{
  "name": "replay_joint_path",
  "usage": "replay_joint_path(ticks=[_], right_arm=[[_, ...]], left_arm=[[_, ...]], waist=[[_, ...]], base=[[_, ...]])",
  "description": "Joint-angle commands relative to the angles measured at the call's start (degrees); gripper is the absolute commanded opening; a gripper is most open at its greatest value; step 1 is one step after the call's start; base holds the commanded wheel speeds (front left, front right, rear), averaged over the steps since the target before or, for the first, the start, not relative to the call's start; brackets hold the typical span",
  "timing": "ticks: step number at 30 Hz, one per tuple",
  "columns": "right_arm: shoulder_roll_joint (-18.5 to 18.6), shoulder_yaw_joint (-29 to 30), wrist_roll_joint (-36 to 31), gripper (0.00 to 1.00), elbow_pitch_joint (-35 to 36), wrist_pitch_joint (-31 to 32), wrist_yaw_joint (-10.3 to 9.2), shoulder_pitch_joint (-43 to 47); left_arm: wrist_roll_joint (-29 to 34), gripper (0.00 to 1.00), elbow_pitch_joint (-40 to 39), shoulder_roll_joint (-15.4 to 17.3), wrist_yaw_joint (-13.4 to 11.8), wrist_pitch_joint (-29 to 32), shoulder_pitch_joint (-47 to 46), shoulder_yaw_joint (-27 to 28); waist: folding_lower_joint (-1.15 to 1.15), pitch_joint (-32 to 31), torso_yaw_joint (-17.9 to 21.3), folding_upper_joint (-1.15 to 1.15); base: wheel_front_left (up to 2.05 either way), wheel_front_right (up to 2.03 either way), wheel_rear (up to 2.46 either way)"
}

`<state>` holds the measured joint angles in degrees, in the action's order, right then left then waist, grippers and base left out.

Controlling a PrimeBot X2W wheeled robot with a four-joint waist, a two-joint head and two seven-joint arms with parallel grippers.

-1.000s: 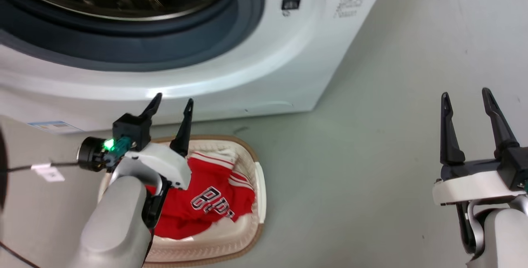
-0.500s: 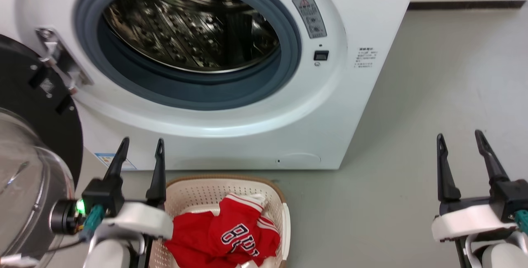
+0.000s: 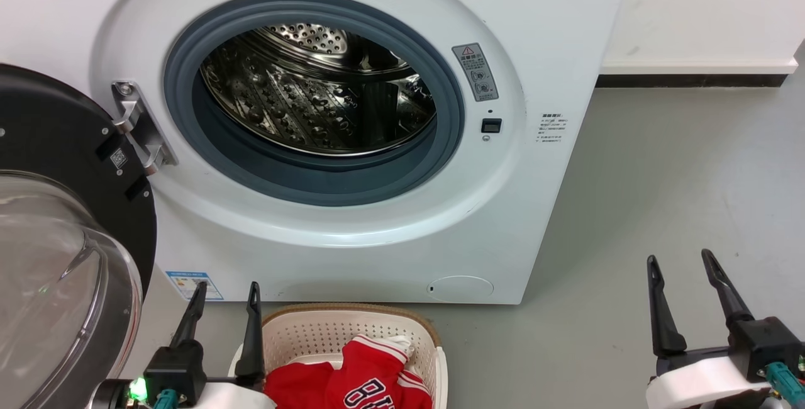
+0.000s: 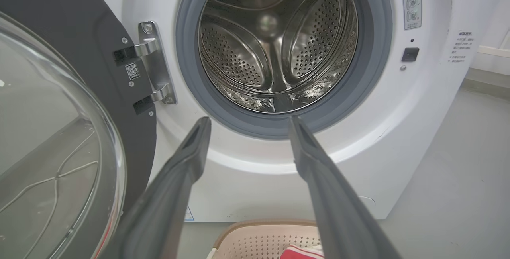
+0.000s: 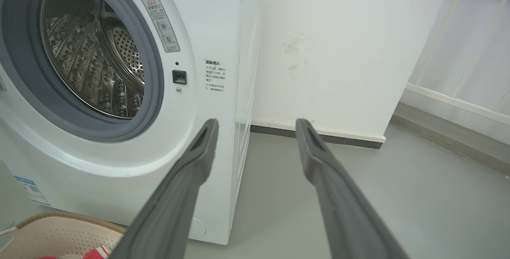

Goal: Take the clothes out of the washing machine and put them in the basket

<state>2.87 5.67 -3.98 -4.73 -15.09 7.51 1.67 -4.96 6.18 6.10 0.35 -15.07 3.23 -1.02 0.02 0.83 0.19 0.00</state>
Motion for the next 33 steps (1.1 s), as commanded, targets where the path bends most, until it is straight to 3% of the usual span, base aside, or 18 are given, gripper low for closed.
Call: replay_joint_path(ticks=[1,33], right_arm=[[0.0,-0.3,0.3,1.0,0.1,-0.1,-0.05,1.1],[0.0,-0.2,0.6,1.0,-0.3,-0.1,-0.04,1.3]], left_arm=[[1.0,1.0,-0.5,-0.4,0.1,-0.1,0.9,0.0],[3.5,1.0,-0.7,-2.2,0.9,-0.2,2.2,1.2]], waist=[[-0.02,-0.4,0.4,0.0],[-0.02,-1.1,1.7,0.0]], base=[[0.0,0.0,0.0],[0.0,0.0,0.0]])
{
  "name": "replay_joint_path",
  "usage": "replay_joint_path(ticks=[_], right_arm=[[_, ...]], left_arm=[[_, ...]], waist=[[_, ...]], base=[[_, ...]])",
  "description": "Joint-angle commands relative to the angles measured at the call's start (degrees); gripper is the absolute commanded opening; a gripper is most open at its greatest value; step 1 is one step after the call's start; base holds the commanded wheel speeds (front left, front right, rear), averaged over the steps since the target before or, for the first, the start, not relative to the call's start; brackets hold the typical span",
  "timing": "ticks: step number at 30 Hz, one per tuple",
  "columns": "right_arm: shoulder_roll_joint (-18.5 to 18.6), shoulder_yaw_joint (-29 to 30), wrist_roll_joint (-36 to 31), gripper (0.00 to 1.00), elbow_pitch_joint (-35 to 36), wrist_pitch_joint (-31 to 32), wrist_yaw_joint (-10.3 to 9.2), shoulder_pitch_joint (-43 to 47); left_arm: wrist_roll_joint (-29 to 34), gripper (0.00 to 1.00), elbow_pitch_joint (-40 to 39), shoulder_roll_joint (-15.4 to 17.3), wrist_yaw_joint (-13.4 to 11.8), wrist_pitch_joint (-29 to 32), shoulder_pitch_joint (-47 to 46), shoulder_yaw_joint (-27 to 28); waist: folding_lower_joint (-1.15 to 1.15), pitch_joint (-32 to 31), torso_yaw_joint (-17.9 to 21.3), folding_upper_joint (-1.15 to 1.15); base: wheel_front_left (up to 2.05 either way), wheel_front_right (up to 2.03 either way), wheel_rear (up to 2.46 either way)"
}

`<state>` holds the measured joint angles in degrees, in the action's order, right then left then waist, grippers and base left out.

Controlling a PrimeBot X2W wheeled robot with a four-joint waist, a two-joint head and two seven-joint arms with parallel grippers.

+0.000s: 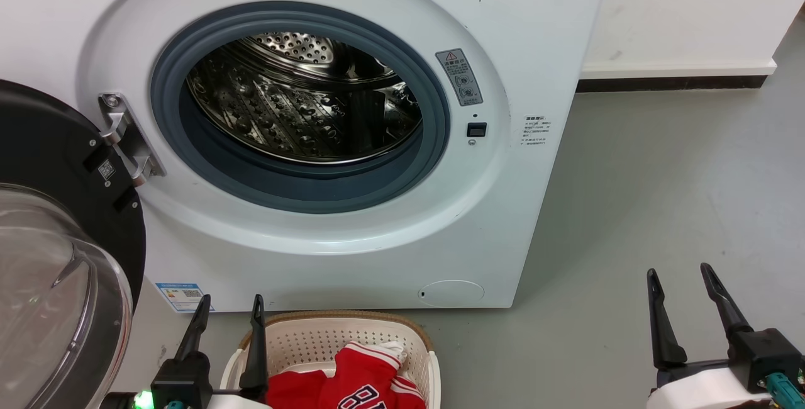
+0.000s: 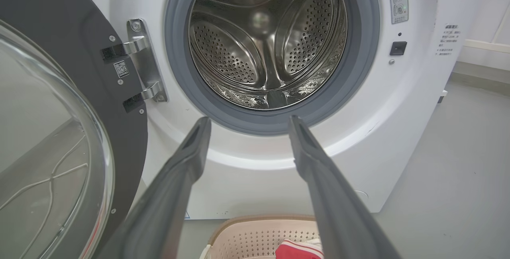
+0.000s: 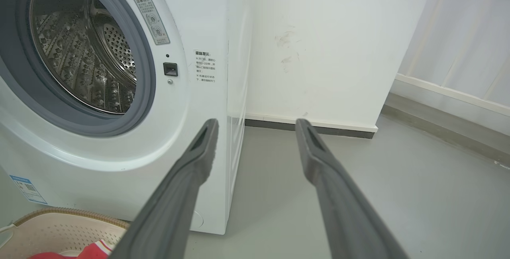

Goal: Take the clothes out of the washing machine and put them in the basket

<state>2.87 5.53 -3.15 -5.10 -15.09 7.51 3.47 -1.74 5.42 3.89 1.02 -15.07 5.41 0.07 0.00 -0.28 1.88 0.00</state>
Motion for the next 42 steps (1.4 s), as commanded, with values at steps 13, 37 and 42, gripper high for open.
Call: replay_joint_path(ticks=[13,37,42], right_arm=[[0.0,-0.3,-0.4,1.0,0.3,-0.1,-0.04,-0.6],[-0.1,0.0,23.1,0.0,-3.8,5.6,0.0,-2.1],[-0.1,0.0,28.5,0.0,-4.1,6.7,0.0,-2.7]], left_arm=[[0.2,1.0,0.9,-0.3,0.6,-0.2,-0.4,0.4],[-22.2,0.0,4.5,-0.8,2.0,5.6,-2.6,1.9],[-27.2,0.0,4.7,-0.8,2.3,6.8,-3.3,2.2]], waist=[[0.0,0.2,0.2,0.0],[-0.01,0.2,-0.1,0.0],[-0.01,0.2,-0.2,0.0]], base=[[0.0,0.0,0.0],[0.0,0.0,0.0],[0.0,0.0,0.0]])
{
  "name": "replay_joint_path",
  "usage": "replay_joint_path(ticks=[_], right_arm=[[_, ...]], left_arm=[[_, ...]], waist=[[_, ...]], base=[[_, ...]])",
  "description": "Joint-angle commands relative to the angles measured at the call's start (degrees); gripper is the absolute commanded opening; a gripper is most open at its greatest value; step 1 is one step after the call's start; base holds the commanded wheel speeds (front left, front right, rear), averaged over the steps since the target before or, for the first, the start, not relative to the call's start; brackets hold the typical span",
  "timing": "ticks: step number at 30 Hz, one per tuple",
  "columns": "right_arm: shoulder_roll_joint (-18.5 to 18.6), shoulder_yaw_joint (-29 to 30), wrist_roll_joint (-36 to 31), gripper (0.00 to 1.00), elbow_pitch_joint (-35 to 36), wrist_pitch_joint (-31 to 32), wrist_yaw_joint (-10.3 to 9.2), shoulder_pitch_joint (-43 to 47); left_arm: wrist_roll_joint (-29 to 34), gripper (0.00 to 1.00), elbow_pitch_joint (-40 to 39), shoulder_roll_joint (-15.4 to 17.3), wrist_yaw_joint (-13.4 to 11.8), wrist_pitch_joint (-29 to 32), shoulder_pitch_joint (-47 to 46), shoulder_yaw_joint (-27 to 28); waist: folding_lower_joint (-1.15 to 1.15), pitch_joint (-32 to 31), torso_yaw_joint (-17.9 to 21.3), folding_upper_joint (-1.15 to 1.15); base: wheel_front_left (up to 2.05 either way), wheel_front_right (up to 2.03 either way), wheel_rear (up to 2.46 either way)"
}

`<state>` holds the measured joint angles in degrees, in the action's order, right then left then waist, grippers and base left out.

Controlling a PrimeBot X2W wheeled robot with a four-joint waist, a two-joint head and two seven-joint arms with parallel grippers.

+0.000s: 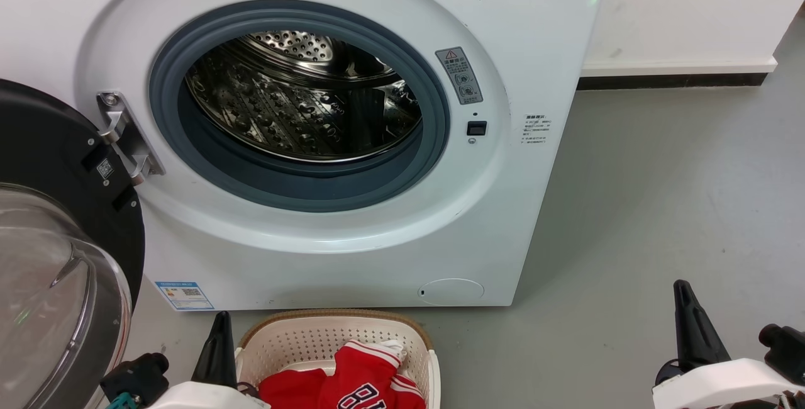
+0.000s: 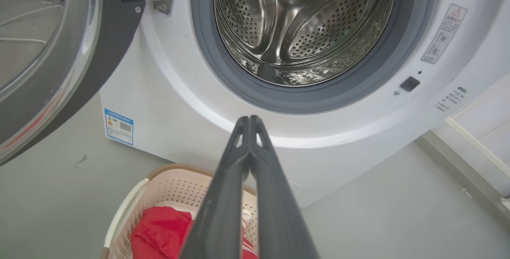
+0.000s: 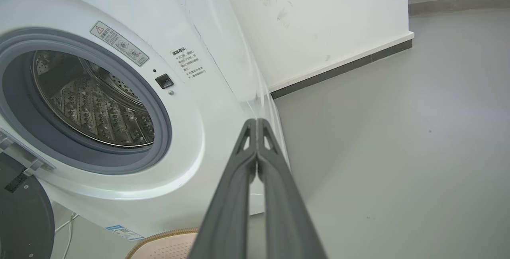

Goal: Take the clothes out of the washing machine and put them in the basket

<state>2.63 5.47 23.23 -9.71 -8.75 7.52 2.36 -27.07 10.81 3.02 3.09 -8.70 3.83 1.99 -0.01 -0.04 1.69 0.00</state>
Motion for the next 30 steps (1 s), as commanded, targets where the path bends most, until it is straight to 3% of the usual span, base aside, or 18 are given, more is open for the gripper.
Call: replay_joint_path(ticks=[1,30], right_arm=[[0.1,0.1,3.2,0.0,0.4,0.6,-0.01,-1.7],[0.2,0.5,28.9,0.0,-1.4,6.3,-0.02,-4.6]], left_arm=[[-2.9,0.0,-0.6,0.1,0.3,0.6,-1.9,0.3],[-27.3,0.0,0.9,0.0,2.0,6.4,-5.2,2.0]], waist=[[0.0,0.0,0.0,0.0],[0.01,0.1,-0.5,0.0]], base=[[0.0,0.0,0.0],[0.0,0.0,0.0]])
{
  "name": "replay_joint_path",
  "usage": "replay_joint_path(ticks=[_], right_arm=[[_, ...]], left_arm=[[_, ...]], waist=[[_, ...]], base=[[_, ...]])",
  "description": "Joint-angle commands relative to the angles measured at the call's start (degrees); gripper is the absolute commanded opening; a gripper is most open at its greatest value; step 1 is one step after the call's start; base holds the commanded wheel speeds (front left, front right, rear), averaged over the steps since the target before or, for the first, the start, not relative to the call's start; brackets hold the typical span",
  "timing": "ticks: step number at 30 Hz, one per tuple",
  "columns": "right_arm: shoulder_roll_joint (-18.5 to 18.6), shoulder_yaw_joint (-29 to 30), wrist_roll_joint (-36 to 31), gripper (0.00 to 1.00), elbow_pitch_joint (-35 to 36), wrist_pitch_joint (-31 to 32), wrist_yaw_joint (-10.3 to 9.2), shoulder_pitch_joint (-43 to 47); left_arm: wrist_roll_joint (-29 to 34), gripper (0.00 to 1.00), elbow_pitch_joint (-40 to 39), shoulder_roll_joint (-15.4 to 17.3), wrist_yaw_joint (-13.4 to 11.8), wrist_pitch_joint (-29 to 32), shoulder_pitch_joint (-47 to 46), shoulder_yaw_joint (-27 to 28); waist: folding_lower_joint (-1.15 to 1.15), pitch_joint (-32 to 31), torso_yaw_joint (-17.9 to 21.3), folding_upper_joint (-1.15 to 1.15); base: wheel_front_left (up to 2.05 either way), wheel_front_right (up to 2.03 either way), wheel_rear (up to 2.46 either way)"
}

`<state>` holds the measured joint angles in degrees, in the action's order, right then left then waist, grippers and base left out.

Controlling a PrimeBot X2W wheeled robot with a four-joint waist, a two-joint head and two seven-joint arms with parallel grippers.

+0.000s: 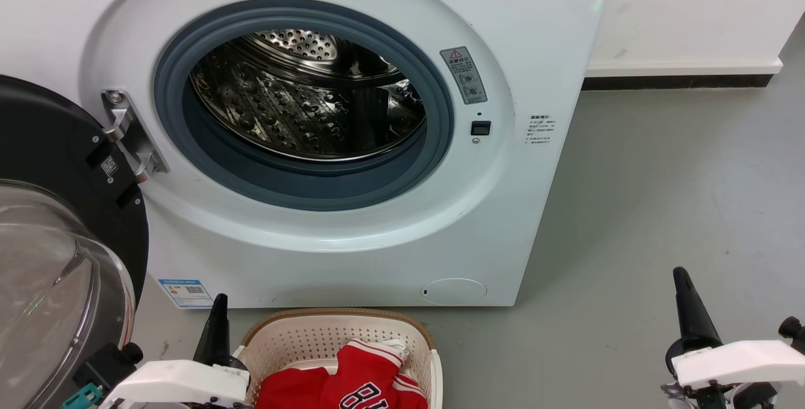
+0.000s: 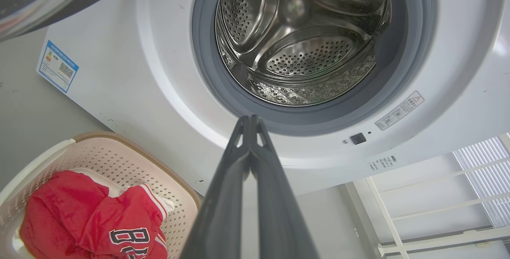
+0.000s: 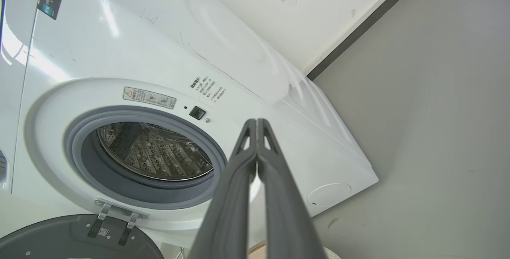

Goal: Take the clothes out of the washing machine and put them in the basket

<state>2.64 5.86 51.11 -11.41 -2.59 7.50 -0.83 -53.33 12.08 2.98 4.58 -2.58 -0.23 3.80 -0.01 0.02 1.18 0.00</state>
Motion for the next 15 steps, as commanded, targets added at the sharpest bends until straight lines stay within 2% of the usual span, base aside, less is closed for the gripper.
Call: replay_joint_path(ticks=[1,15], right_arm=[[0.2,0.1,1.8,0.0,0.2,0.4,0.0,-1.5],[0.3,0.2,11.1,0.0,-0.4,2.4,0.0,-2.5]], left_arm=[[-1.7,0.0,-0.4,0.0,0.6,0.4,-1.3,0.3],[-10.5,0.0,0.2,0.0,1.1,2.5,-2.6,0.9]], waist=[[0.0,0.0,0.0,0.0],[0.0,0.0,-0.2,0.0]], base=[[0.0,0.0,0.0],[0.0,0.0,0.0]])
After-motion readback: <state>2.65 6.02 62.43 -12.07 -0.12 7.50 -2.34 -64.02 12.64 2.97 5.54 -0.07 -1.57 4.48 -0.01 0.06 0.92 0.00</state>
